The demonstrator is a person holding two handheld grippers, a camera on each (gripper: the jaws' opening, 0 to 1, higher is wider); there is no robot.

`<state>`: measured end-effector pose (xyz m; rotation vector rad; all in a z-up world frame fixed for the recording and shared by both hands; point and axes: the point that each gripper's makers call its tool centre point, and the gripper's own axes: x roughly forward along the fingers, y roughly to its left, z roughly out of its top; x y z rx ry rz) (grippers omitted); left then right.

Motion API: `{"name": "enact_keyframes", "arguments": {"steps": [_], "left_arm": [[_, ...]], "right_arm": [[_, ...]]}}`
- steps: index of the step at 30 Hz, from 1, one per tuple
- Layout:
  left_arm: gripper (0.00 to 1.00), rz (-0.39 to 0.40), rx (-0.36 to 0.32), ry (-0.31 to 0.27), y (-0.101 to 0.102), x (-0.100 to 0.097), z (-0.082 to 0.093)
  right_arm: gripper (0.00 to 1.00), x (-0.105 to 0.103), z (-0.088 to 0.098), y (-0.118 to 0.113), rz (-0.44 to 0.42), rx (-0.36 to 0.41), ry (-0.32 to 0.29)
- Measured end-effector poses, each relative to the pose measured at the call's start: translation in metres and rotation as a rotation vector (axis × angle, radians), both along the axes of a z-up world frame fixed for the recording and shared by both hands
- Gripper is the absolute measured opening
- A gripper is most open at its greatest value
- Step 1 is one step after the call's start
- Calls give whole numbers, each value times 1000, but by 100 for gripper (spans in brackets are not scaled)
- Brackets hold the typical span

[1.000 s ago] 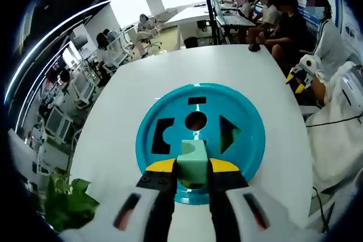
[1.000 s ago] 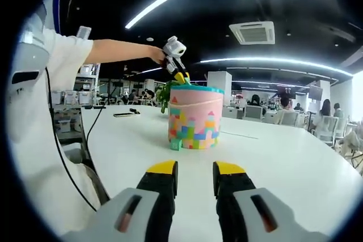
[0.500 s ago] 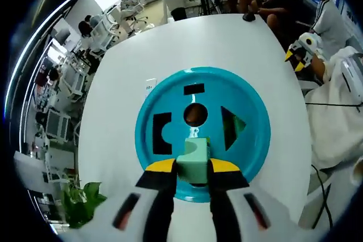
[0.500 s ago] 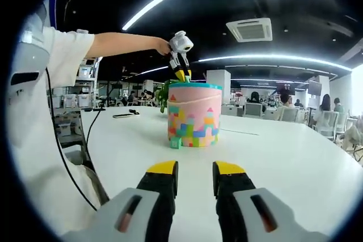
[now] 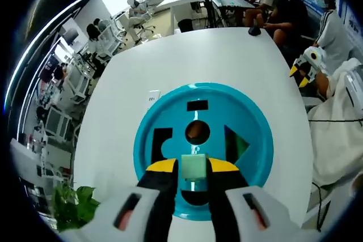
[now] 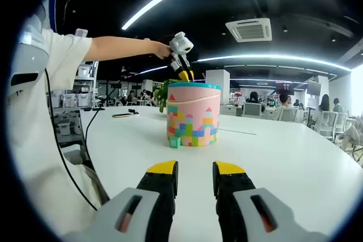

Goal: Arrange the toys in the designated storage area by placing each visible toy with the group until no toy remains scattered across the table.

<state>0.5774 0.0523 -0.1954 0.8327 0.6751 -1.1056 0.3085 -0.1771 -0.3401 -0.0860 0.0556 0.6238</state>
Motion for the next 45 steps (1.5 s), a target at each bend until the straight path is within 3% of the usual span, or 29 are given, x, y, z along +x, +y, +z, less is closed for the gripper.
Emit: {"name": "enact_keyframes", "arguments": {"steps": [5, 7, 12, 15, 19, 22, 27, 32, 35, 41, 45], "left_arm": [[23, 14, -52, -48, 7, 2, 13], [26, 23, -113, -85, 6, 1, 20], [30, 43, -366, -105, -8, -14, 45], [33, 37, -513, -150, -9, -23, 65], [39, 47, -658, -158, -8, -36, 84], [36, 81, -745, -146, -5, -42, 95], [42, 79, -734, -172, -6, -54, 97], [50, 227, -908, -218, 1, -60, 111], [49, 215, -896, -239, 0, -70, 100], [49, 177, -877, -185, -5, -101, 69], [51, 184, -813, -184, -4, -125, 39]], "right_arm": [[24, -2, 2, 4, 6, -11, -6], [24, -2, 3, 4, 7, -14, -7], [25, -1, 9, 4, 6, -18, -20], [26, -1, 16, 7, 6, -14, -29], [27, -1, 21, 9, -7, 9, -27], [28, 2, 23, 12, -7, 11, -13], [28, -1, 36, 15, -8, -12, -47], [27, 3, 35, 18, -10, -63, -59], [27, 3, 37, 20, -9, -44, -54], [28, 2, 41, 17, -21, -25, -64], [28, 3, 39, 16, -24, -26, -61]]}}
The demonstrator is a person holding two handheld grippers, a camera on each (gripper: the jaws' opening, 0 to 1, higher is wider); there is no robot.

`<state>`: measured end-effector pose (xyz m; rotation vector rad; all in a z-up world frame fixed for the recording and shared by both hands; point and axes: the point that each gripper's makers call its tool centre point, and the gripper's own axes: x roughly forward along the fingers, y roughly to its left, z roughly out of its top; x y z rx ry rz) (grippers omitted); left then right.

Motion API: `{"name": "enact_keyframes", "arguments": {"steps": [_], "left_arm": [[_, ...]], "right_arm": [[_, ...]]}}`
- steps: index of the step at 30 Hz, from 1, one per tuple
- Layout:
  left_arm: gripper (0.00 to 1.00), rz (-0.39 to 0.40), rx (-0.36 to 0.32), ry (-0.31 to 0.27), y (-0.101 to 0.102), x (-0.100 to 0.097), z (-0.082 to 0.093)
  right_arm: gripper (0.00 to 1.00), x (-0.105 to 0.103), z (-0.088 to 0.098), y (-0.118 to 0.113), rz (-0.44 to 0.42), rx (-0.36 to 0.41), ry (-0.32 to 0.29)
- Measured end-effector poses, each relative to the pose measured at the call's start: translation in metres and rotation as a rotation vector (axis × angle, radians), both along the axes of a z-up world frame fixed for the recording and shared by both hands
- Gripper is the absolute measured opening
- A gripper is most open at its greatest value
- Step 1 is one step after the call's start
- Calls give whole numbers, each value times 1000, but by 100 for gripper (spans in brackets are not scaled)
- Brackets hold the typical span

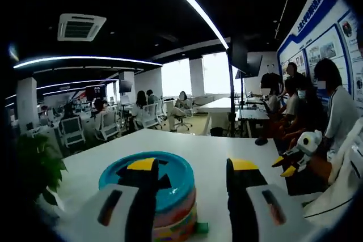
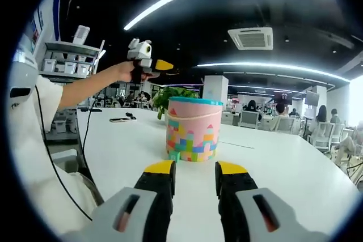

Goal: Arrange the toys in the designated storage area by placing each visible toy with the group until no toy remains scattered across the table.

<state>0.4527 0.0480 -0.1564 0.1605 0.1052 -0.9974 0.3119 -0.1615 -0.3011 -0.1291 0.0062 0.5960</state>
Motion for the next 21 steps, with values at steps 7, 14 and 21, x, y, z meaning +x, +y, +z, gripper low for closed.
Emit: {"name": "enact_keyframes", "arguments": {"steps": [7, 14, 21], "left_arm": [[50, -18, 9, -35, -6, -58, -45], [50, -12, 6, -21, 1, -79, -69], [49, 20, -77, 19, 14, -82, -76]], "right_arm": [[28, -1, -4, -4, -5, -10, 1], [27, -4, -8, -8, -13, -30, -1], [27, -3, -6, -13, -24, -25, -7]]}}
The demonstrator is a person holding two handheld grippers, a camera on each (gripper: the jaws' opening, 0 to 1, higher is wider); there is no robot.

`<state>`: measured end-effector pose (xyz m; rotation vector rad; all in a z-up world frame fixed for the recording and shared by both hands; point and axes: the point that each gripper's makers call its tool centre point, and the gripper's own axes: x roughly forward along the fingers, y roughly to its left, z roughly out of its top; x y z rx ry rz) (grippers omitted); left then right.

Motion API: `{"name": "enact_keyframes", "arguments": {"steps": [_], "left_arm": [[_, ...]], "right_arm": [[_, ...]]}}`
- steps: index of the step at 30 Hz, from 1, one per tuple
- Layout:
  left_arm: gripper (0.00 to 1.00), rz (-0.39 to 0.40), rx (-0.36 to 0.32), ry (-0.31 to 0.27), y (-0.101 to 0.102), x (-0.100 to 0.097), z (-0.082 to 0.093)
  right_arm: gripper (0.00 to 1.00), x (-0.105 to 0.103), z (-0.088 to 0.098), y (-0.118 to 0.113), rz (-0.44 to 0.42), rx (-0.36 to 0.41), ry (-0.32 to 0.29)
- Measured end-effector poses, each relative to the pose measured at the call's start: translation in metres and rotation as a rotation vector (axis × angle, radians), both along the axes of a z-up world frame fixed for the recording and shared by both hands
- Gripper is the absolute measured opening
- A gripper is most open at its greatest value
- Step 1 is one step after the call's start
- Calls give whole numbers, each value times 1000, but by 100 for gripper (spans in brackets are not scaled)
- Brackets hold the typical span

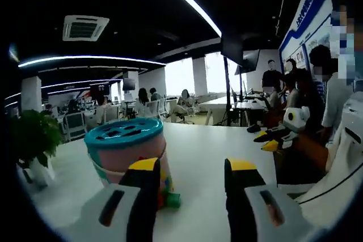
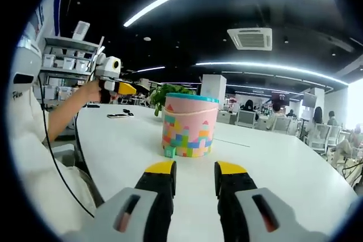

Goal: Arrange the toys in the designated storage area by placing each visible toy with the group until no toy remains scattered across the table.

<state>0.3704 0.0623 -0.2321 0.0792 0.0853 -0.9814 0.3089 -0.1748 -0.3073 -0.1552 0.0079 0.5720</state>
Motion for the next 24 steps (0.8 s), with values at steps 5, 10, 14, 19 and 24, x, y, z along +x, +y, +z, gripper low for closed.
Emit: {"name": "enact_keyframes", "arguments": {"steps": [5, 10, 14, 19, 24], "left_arm": [[47, 60, -43, -11, 0, 4, -10], [50, 65, -85, 9, -1, 4, -14], [51, 71, -166, 7, 5, 1, -4], [54, 87, -158, 15, 11, 2, -9], [54, 68, -154, 27, 8, -1, -16]], "right_arm": [[27, -1, -1, -3, -4, -5, 0], [26, -3, -3, -6, -11, -9, 2], [26, -2, -4, -9, -19, -5, 2], [26, -3, -4, -7, -13, -8, 2], [26, -3, -4, -8, -16, -9, 0]]}}
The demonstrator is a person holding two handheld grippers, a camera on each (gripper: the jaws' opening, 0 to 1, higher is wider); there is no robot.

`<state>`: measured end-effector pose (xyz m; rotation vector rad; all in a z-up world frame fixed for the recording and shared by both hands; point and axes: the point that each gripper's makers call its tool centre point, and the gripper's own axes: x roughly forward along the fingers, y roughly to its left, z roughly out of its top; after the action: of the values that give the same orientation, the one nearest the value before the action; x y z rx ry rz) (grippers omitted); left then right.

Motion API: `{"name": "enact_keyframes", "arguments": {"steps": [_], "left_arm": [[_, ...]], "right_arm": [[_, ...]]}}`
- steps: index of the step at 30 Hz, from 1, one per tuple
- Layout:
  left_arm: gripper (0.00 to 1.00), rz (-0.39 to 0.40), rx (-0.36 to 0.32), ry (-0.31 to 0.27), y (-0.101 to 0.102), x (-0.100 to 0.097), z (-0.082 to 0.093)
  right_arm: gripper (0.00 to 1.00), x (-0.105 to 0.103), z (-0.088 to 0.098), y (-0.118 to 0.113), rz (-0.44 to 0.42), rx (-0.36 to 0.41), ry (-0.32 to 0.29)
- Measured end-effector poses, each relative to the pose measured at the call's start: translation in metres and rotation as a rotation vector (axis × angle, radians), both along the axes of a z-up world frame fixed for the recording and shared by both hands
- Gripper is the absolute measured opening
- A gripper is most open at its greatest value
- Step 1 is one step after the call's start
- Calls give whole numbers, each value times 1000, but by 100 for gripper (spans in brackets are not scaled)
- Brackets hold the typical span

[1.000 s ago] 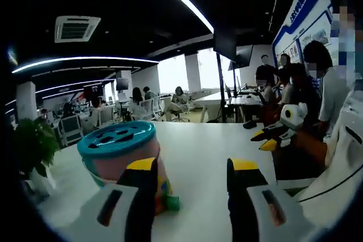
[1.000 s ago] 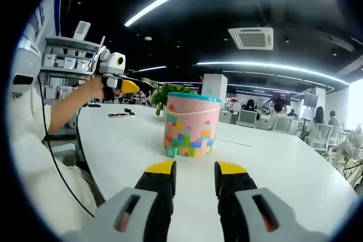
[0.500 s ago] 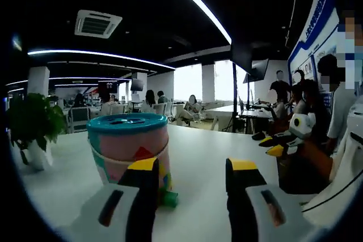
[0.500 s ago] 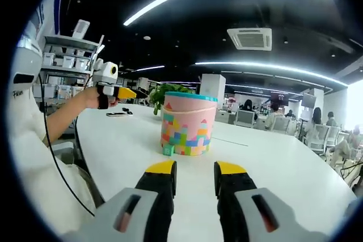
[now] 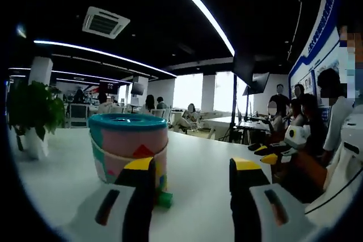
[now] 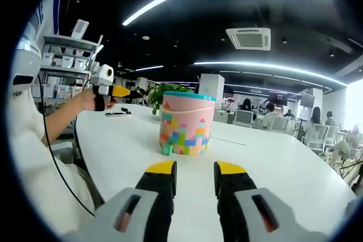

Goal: Arrange the toys in the designated storage area by placing each visible toy with the group until no toy remains scattered across the table.

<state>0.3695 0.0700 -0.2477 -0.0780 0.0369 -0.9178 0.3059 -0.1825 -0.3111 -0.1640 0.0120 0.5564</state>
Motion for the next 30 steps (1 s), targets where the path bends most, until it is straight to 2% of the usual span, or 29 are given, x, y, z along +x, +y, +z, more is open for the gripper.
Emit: {"name": "enact_keyframes", "arguments": {"steps": [2, 3, 5, 8, 13, 16, 19, 22, 24, 30], "left_arm": [[53, 7, 28, 5, -2, 1, -7], [49, 0, 41, 18, -4, 1, -12], [45, -4, 43, 25, -7, 2, -19], [51, 15, 56, 51, -6, 4, -31], [46, 109, 13, 36, 8, 11, -31], [48, 136, 51, 36, 9, 17, -38], [49, 150, 80, 19, 3, 21, -44], [51, 150, 127, 51, -7, 24, -61], [55, 154, 133, 59, -12, 25, -67], [55, 170, 132, 54, -19, 27, -72]], "right_arm": [[26, 0, 0, 0, 1, -2, -1], [26, 0, 0, 0, 0, -2, -2], [26, 0, 0, 1, 1, -3, -1], [26, 0, 1, 2, 4, -3, -3], [26, 0, -2, 1, 2, -3, 2], [26, 0, -3, 2, 4, -5, 4], [26, 0, -3, 3, 7, -10, 2], [26, 0, -2, 3, 8, -11, -1], [26, 0, -1, 3, 8, -10, -2], [26, -1, -2, 0, 4, -12, -2]]}}
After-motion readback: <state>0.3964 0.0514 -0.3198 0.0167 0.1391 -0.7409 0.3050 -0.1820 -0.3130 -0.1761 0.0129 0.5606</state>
